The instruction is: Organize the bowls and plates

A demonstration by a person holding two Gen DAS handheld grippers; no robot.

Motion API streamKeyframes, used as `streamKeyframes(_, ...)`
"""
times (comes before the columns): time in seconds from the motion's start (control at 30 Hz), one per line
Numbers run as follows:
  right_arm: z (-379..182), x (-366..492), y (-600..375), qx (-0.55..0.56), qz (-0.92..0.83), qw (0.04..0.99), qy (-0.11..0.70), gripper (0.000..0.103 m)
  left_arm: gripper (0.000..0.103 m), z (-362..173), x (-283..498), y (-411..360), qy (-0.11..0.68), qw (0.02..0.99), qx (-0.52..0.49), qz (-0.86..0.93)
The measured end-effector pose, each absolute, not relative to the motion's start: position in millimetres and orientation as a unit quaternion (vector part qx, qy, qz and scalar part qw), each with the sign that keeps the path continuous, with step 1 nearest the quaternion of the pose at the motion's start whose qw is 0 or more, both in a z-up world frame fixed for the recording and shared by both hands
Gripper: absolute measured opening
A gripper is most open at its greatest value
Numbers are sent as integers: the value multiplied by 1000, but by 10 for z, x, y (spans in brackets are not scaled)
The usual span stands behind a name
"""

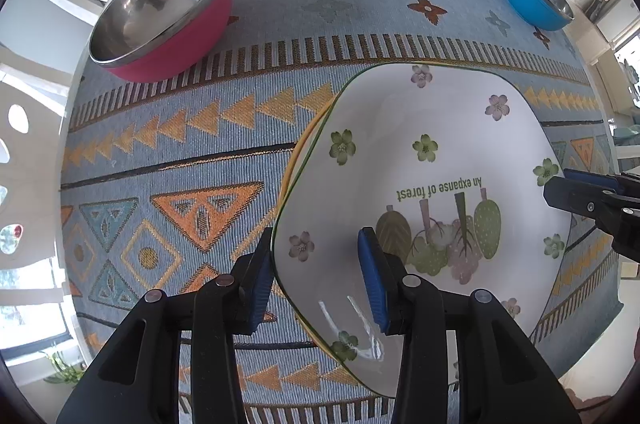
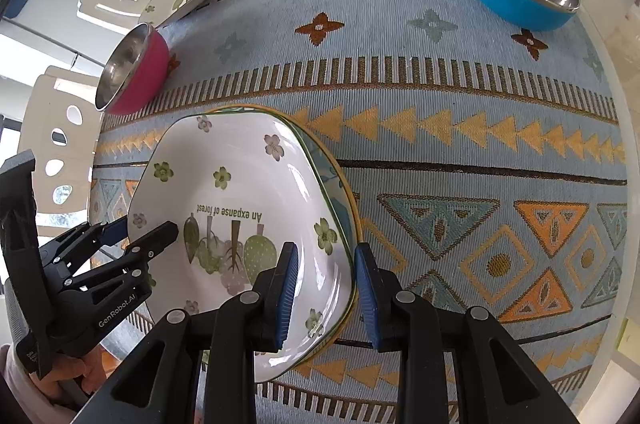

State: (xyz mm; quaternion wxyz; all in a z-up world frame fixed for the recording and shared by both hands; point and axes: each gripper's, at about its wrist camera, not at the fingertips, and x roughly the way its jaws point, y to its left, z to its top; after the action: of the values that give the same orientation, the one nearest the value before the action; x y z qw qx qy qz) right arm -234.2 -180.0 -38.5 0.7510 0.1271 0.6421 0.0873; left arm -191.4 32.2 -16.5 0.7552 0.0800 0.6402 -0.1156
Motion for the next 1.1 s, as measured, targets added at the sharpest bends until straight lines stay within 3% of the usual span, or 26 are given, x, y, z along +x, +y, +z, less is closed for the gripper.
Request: streamKeyframes(1.1,-658,-2425,-1905,177,72,717,670,29,42,-152,-1981,366,629,764,82,-121)
